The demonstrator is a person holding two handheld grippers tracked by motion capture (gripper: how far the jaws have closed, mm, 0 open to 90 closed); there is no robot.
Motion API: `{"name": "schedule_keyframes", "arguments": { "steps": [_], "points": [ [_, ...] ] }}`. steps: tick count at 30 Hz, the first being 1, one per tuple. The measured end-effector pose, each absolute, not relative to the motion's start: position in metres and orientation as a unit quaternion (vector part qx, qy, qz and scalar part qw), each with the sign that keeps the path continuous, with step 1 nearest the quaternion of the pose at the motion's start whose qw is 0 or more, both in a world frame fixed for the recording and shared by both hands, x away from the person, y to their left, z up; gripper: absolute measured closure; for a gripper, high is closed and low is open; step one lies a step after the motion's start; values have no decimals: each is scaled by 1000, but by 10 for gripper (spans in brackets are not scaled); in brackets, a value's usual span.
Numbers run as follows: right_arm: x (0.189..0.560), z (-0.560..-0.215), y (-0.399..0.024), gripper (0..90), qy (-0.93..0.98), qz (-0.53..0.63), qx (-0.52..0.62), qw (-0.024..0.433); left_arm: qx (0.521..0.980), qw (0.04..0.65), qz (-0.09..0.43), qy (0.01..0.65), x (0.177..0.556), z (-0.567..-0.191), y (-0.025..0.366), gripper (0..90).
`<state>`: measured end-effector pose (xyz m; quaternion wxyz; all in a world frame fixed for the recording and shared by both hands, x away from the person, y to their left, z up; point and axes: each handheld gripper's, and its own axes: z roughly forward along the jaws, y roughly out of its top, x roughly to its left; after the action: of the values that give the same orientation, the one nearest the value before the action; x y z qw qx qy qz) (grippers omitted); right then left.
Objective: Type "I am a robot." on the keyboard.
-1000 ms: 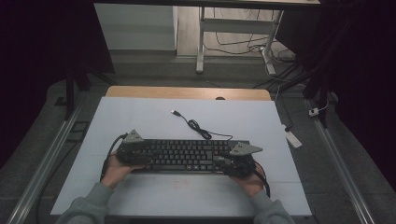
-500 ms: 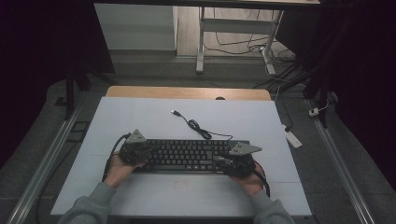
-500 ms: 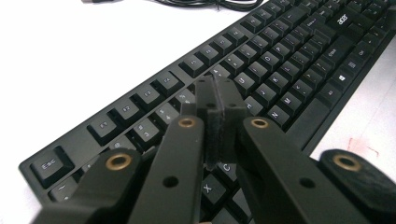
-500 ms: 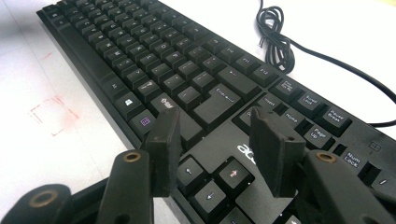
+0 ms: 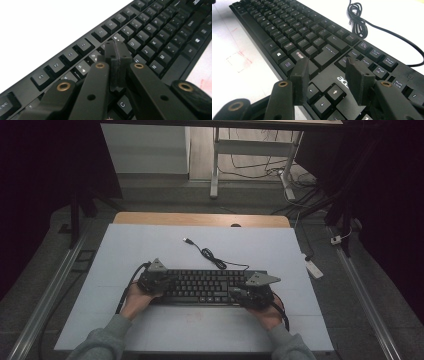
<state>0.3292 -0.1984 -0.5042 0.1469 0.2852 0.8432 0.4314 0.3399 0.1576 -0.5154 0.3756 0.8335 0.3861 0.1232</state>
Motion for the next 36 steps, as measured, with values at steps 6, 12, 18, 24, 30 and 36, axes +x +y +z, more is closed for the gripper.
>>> {"name": "schedule_keyframes", "arguments": {
  "steps": [6, 12, 18, 24, 30, 36],
  "points": [
    [329, -505, -198, 539, 846, 426, 285, 147, 837, 369, 120, 387, 343, -520, 153, 888],
    [330, -506, -197, 539, 847, 423, 285, 147, 839, 366, 119, 385, 344, -522, 149, 888],
    [330, -505, -198, 539, 847, 423, 286, 147, 839, 365, 118, 387, 344, -523, 149, 888],
    [330, -505, -198, 539, 847, 422, 286, 148, 840, 362, 117, 388, 345, -525, 150, 888],
    [329, -505, -198, 539, 847, 423, 285, 148, 828, 385, 124, 388, 342, -517, 154, 880],
    [330, -505, -198, 539, 846, 425, 285, 148, 809, 416, 128, 394, 337, -505, 164, 697]
  ]
}}
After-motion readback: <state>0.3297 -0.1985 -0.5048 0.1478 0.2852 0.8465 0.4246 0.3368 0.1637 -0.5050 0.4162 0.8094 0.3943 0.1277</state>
